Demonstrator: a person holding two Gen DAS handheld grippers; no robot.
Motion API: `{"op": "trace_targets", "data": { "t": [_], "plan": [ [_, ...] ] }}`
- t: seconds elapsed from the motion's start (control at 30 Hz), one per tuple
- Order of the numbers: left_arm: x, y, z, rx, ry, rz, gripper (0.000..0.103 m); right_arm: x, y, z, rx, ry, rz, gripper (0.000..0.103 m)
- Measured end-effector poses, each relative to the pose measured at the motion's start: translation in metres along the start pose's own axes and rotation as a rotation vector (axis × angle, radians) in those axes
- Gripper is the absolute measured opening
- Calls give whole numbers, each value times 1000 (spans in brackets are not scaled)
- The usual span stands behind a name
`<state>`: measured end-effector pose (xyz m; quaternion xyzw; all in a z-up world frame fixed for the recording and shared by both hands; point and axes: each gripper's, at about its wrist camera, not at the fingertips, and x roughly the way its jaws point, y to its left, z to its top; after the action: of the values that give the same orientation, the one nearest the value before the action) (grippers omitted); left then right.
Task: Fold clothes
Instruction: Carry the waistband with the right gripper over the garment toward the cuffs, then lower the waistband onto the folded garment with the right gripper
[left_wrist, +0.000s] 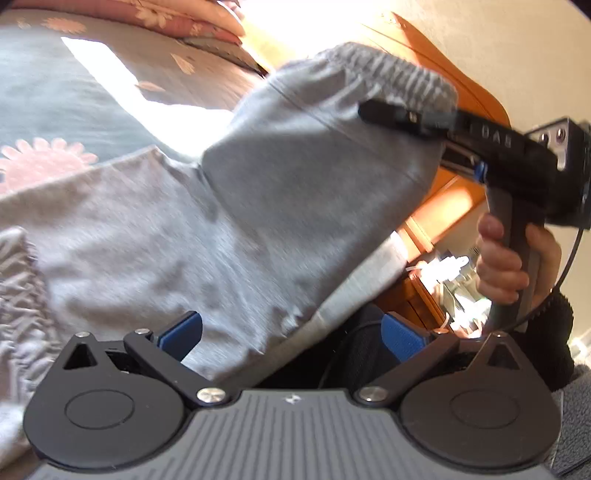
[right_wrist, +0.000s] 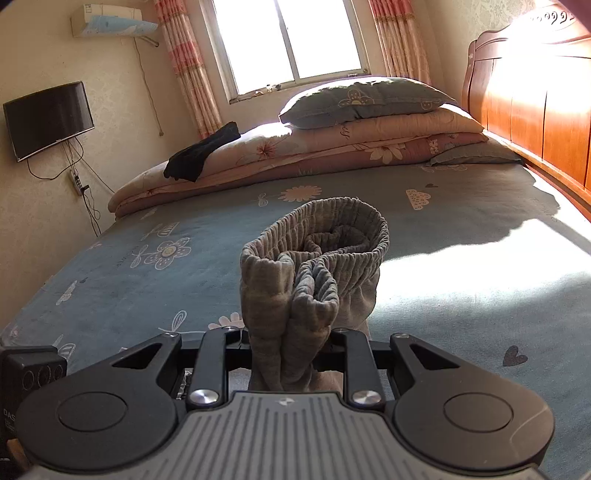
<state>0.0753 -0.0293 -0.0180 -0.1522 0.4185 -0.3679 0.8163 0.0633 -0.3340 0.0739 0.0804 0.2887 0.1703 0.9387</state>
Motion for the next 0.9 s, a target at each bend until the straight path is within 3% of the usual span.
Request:
{"op": "trace_targets", "data": {
  "t": [0.17, 0.27, 0.3, 0.53, 0.77, 0.9],
  "plan": [
    [-92, 29, 14, 30, -180, 553, 102, 8, 28, 8, -59, 9, 32, 28],
    [-118, 56, 4, -18, -153, 774, 102, 17, 46, 9, -91, 21, 47, 28],
    [-123, 67, -2, -51, -135, 806, 102, 21, 53, 8, -105, 27, 52, 28],
    [-131, 97, -49, -182, -56, 795, 102, 48, 103, 3, -201, 67, 88, 28],
    [-145, 96, -64, -249, -139, 755, 102, 83, 152, -8, -291, 115, 124, 28],
    [-157, 94, -72, -286, -182, 751, 102, 96, 181, -17, -360, 99, 111, 28]
  ]
}}
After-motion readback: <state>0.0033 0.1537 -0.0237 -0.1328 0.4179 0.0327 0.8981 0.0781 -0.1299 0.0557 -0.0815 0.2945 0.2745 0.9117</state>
